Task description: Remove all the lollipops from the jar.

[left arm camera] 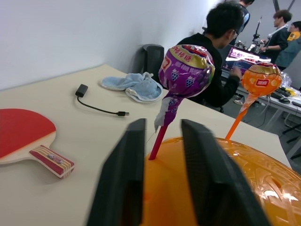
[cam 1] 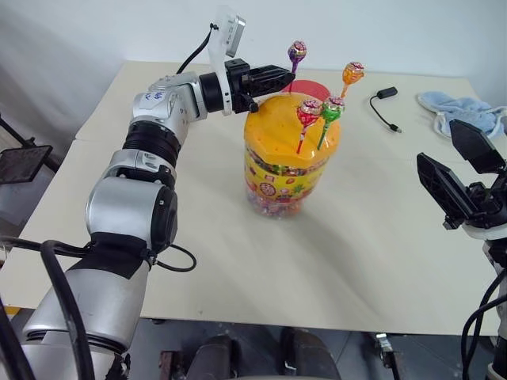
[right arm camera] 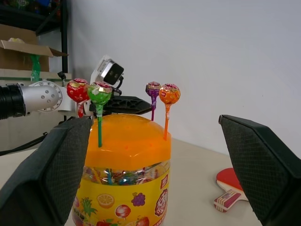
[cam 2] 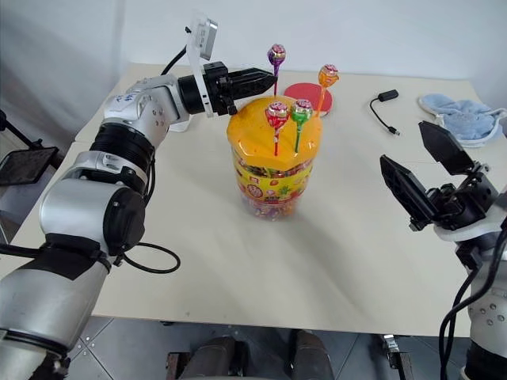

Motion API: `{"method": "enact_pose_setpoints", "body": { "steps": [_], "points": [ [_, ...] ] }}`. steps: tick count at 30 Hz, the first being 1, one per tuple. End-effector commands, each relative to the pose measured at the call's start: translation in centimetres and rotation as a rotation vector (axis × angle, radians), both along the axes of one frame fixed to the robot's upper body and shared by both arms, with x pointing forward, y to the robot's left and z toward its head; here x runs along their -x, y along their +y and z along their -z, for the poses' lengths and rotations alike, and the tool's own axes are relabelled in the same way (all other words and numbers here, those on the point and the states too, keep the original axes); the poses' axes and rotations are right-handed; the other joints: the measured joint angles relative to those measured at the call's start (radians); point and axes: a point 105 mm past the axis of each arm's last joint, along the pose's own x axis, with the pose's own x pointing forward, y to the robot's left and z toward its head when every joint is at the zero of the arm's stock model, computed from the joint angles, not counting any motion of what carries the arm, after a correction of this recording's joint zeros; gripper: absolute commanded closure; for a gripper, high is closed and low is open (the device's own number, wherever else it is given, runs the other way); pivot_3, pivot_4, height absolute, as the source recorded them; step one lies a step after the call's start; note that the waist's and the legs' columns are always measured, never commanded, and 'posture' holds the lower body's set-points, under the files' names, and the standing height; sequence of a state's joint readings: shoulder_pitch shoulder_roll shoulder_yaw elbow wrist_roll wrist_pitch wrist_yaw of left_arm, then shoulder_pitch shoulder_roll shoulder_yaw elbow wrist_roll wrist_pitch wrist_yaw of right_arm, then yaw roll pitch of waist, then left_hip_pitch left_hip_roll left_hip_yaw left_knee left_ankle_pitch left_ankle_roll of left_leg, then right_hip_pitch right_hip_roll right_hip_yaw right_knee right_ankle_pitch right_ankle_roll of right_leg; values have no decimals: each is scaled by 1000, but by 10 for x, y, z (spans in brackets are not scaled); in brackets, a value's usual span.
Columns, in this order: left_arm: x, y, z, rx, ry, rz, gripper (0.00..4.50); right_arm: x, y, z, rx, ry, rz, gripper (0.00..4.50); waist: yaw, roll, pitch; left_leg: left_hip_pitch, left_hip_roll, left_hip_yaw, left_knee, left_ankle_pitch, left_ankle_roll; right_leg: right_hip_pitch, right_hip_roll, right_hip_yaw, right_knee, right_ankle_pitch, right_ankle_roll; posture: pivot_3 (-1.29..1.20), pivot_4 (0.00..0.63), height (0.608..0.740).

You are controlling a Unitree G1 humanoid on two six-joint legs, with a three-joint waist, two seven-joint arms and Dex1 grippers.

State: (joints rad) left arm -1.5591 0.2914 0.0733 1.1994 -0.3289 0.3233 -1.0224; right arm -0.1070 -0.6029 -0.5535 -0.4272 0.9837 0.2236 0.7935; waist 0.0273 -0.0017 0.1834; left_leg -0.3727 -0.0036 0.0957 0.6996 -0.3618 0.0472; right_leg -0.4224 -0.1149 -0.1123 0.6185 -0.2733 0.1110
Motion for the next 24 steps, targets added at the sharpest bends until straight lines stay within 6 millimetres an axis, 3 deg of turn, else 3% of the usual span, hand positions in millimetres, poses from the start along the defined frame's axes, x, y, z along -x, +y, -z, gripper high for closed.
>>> {"method": "enact_pose_setpoints", "body": {
  "steps": [1,4,8,14,18,20,24],
  "points": [
    [7,-6,-20,13,-68,32,4475,6,1,-6,13,-47,5,0,0,0,0,0,0,0,0,0,0,0,0,0,0,0,0,0,150,740],
    [9,-6,-27,57,-83,42,4475,4,2,-5,9,-46,-2,0,0,0,0,0,0,0,0,0,0,0,0,0,0,0,0,0,150,740],
    [13,10,-49,223,-100,67,4475,4,6,-3,1,-40,-21,0,-3,0,0,0,0,0,0,0,0,0,0,0,0,0,0,0,150,740],
    [15,72,-65,437,-97,29,4475,2,7,-2,-8,-35,-35,0,-9,0,0,0,1,0,0,0,0,-1,0,1,1,0,0,0,150,740],
    [9,98,-30,289,-56,-58,4475,-3,9,1,-10,-11,-66,0,-12,0,0,1,1,1,0,0,0,-1,0,1,2,0,0,0,150,740],
    [9,93,-17,210,-65,-53,4475,-6,11,2,0,-5,-79,0,-3,0,0,1,0,1,0,0,0,-1,0,2,2,0,0,0,150,740],
    [6,76,1,123,-64,-48,3581,-9,9,-2,6,-13,-78,0,8,-1,1,-3,-1,-2,4,0,1,-1,-1,1,1,1,2,0,150,740]
  ]
}}
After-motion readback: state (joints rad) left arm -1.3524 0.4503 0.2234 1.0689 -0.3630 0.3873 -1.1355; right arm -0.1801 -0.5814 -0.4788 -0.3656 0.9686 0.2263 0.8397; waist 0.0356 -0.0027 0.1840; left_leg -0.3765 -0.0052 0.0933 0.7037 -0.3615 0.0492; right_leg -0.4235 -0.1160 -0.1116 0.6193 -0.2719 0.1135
